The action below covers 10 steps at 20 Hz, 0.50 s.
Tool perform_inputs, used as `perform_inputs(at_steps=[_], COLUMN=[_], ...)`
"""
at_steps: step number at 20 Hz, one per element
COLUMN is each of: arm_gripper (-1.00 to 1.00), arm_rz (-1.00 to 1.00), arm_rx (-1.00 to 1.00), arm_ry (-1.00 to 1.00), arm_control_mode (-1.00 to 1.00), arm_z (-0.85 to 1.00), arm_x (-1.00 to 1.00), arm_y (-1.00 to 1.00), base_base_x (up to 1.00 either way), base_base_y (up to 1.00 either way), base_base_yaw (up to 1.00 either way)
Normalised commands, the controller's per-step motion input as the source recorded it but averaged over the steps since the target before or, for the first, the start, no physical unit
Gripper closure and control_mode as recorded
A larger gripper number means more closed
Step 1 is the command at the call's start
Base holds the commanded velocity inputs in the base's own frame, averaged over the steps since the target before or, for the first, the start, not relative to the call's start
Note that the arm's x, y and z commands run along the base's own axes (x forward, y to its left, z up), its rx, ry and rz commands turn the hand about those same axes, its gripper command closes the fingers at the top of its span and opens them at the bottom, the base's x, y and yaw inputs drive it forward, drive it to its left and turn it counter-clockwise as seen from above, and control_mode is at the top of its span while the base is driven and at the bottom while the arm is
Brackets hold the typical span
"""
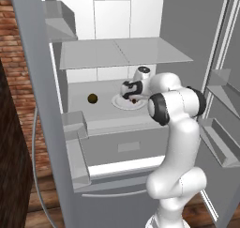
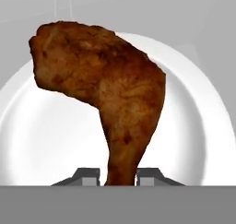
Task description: Retrieve the chicken drumstick from the fridge and place it on the cutting board.
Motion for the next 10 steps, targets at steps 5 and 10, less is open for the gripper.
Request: perform_inputs(at_steps=[5,10], arm_gripper=[1.0,1.0], arm_rz=[0.0,0.02], arm_rx=[0.0,0.0], arm_ry=[0.0,-0.07], arm_control_mode=[-1.0,-1.0], arm_z=[0.15,0.09], arm_x=[-0.45,-0.65], arm_y=[0.0,0.0], base_base_x=[0.0,0.0], base_base_y=[0.0,0.0], base_base_yaw=[0.0,0.0])
